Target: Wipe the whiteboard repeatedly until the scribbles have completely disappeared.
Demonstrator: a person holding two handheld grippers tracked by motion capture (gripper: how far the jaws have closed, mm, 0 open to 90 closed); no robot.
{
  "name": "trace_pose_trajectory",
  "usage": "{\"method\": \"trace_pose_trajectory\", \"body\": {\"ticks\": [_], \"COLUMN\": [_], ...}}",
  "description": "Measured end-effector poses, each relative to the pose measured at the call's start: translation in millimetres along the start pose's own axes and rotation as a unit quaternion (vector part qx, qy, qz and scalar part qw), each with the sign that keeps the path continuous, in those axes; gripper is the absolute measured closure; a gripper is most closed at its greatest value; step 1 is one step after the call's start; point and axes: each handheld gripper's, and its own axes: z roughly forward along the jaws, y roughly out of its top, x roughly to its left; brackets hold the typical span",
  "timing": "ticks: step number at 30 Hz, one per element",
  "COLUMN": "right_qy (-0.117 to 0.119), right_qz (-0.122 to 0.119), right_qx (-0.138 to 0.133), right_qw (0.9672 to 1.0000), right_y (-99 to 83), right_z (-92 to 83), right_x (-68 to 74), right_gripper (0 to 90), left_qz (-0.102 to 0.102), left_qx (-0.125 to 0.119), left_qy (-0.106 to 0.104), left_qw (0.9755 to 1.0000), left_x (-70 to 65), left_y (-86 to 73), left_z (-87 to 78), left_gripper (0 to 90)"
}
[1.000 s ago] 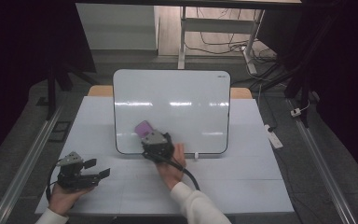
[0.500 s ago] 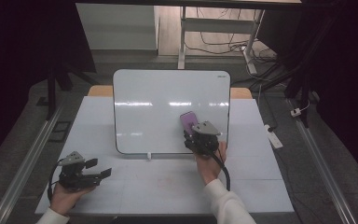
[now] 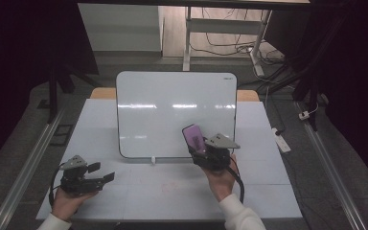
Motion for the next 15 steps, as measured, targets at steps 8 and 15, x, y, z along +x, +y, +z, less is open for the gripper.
{"method": "trace_pose_trajectory", "body": {"ticks": [8, 15], "right_qy": [0.031, 0.045], "right_qz": [0.011, 0.003], "right_qx": [0.002, 0.002], "right_qw": [0.9995, 0.9990], "right_y": [-17.2, -21.2], "right_z": [-18.3, -14.6], "right_x": [1.3, 8.5], "right_gripper": [40.4, 40.4], "left_qz": [-0.002, -0.003], "left_qx": [-0.003, -0.022], "left_qy": [-0.001, -0.016], "left_qw": [1.0000, 0.9996], "left_x": [-2.2, -12.7], "left_y": [1.7, 6.0], "left_z": [1.4, -1.3], "left_gripper": [21.5, 21.7]}}
